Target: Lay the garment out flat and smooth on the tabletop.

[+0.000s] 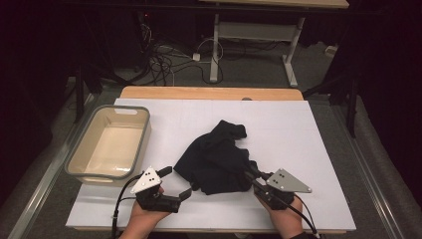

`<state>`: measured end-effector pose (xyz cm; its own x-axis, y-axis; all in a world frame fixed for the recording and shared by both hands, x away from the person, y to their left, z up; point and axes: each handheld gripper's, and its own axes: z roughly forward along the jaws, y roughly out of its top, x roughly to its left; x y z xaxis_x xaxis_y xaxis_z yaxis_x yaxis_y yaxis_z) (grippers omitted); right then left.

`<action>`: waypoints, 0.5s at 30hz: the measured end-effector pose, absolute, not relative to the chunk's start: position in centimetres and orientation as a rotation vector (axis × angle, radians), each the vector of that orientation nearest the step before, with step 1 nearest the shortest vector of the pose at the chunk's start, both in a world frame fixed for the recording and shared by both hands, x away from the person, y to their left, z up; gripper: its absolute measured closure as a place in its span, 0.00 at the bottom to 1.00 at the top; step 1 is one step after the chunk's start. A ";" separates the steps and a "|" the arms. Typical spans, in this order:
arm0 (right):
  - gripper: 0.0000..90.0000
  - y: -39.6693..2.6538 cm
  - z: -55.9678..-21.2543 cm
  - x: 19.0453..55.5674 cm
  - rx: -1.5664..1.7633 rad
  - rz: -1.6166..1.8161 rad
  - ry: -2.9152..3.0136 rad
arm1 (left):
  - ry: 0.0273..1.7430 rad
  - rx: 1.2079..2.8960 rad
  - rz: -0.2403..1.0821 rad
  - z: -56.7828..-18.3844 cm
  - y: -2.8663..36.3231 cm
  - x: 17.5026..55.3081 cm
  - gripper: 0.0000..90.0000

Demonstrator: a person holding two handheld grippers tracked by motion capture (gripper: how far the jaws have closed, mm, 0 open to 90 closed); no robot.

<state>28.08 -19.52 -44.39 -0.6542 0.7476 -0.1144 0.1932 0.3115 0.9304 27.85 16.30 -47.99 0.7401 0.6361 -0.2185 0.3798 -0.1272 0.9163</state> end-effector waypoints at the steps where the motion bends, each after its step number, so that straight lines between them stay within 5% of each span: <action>1: 0.87 -20.6 -44.3 27.8 0.856 1.332 2.022 | 0.805 1.729 0.270 -48.0 16.2 28.2 0.00; 15: 0.87 -27.1 -45.8 27.6 1.064 1.258 1.941 | 0.809 1.763 0.261 -48.7 14.8 29.1 0.00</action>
<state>27.61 -27.14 -45.82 -0.5082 0.8598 -0.0505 0.3051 0.2345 0.9230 29.14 14.83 -48.67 0.7403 0.6362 -0.2173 0.3889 -0.1416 0.9103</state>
